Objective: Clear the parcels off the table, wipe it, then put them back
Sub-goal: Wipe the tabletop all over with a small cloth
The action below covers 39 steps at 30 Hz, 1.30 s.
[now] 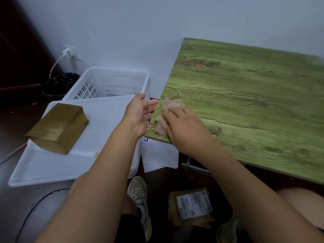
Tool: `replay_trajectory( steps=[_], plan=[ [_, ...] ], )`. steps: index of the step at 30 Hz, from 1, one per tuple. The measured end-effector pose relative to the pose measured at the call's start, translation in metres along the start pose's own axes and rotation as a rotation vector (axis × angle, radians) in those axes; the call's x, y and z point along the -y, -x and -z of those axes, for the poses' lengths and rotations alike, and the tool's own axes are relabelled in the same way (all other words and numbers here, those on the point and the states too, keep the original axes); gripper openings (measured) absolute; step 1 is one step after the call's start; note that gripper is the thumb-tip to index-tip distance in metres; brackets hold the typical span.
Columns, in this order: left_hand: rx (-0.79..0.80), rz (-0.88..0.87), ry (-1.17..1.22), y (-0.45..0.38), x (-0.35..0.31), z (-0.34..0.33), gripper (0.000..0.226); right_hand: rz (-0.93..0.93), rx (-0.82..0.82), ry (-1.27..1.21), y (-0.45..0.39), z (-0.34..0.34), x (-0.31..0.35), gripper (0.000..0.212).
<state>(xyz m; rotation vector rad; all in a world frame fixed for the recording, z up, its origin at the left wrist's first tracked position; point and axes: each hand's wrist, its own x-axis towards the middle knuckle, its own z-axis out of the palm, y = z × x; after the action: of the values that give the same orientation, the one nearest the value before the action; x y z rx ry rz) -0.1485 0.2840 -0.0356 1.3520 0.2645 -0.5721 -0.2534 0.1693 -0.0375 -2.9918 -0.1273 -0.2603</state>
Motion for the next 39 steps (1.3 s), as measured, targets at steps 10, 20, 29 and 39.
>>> replay_trajectory(
  steps=[10,20,29,39],
  plan=[
    [0.002,-0.021,0.015,0.001,0.002,0.002,0.047,-0.08,0.11,-0.29,0.0,0.015,-0.009,0.041],
    [0.011,-0.023,0.034,-0.003,0.005,0.006,0.048,-0.116,0.104,-0.261,-0.002,0.023,-0.028,0.045],
    [0.023,0.03,0.07,0.001,0.002,0.001,0.052,0.209,0.24,-0.395,0.016,0.021,-0.007,0.042],
    [0.018,0.026,0.03,0.0,0.002,0.002,0.054,0.187,0.164,-0.358,0.028,0.015,-0.003,0.042]
  ],
)
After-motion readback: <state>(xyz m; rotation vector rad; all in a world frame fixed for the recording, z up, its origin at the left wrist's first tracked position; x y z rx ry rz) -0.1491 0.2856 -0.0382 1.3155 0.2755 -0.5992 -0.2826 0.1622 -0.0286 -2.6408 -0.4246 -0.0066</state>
